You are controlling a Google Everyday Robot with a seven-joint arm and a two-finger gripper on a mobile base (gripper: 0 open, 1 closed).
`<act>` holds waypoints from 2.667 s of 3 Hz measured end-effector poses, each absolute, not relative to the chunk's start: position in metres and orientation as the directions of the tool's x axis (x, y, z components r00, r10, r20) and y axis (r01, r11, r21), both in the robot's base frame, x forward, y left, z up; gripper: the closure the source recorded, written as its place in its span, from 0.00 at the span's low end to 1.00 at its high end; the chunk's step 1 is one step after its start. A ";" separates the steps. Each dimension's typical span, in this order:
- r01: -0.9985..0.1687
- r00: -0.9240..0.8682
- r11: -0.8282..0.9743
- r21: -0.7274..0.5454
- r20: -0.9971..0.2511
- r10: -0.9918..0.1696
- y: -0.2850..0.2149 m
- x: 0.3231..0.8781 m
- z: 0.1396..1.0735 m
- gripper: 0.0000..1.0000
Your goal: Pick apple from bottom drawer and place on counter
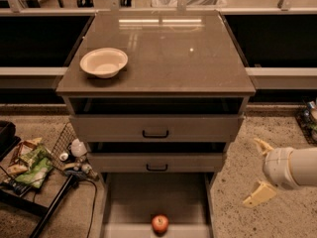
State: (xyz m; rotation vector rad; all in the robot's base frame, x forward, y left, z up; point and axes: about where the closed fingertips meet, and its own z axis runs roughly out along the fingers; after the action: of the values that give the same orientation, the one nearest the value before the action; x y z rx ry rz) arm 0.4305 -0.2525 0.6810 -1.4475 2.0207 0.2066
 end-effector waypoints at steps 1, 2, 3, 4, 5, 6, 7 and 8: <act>-0.894 -0.203 0.394 -0.212 -0.592 -0.780 -0.246 0.435 0.659 0.00; -0.885 -0.198 0.424 -0.190 -0.672 -0.713 -0.224 0.436 0.607 0.00; -0.874 -0.124 0.429 -0.228 -0.749 -0.651 -0.203 0.449 0.557 0.00; -0.884 -0.068 0.406 -0.229 -0.799 -0.598 -0.181 0.460 0.500 0.00; -0.917 -0.083 0.369 -0.152 -0.831 -0.550 -0.155 0.457 0.429 0.00; -0.926 -0.152 0.374 -0.054 -0.852 -0.501 -0.141 0.454 0.370 0.00; -0.926 -0.152 0.374 -0.054 -0.852 -0.501 -0.140 0.454 0.370 0.00; -0.935 -0.153 0.353 -0.042 -0.849 -0.506 -0.126 0.466 0.340 0.00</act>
Offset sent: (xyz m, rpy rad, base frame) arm 0.0141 0.0675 -0.2256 0.3794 -0.0170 -0.0191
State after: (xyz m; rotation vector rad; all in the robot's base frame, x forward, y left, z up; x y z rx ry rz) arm 0.4663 -0.1260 0.3399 -1.2717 1.7951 0.6580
